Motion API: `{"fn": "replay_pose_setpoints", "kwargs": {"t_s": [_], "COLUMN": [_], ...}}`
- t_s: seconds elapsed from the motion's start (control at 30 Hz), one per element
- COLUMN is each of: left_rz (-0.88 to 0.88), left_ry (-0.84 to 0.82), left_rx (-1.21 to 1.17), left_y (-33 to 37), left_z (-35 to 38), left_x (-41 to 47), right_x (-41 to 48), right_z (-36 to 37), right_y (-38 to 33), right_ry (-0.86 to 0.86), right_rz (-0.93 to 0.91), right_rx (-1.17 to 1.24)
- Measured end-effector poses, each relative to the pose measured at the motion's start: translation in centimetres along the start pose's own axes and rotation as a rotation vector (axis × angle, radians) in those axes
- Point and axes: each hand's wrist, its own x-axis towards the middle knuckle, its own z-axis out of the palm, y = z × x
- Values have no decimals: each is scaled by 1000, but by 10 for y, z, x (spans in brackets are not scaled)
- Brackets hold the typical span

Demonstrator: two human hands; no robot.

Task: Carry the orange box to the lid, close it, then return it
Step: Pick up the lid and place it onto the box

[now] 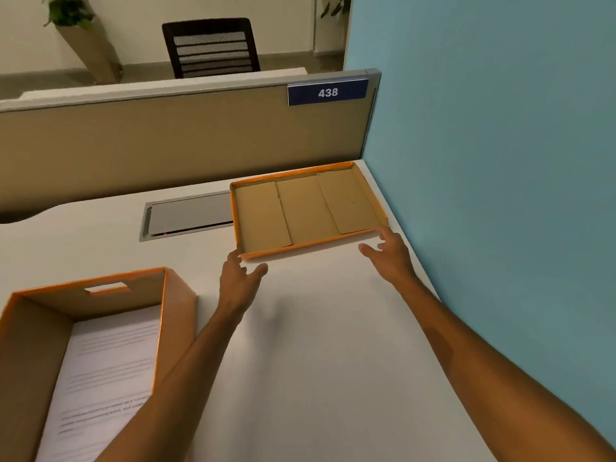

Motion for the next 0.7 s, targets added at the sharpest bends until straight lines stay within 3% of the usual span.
{"fn": "replay_pose_setpoints", "kwargs": {"t_s": [0.4,0.7], "left_rz": [-186,-250], "left_ry": [73,142], "left_rx": [70,-96], "left_y": [-20,-20], "left_z": [30,31], "left_x": [89,97], "right_x": [110,125], "right_z": [6,7], "right_y": [24,17], "right_ry": [57,156], "right_rz": [224,319], "right_rx": [37,264]}}
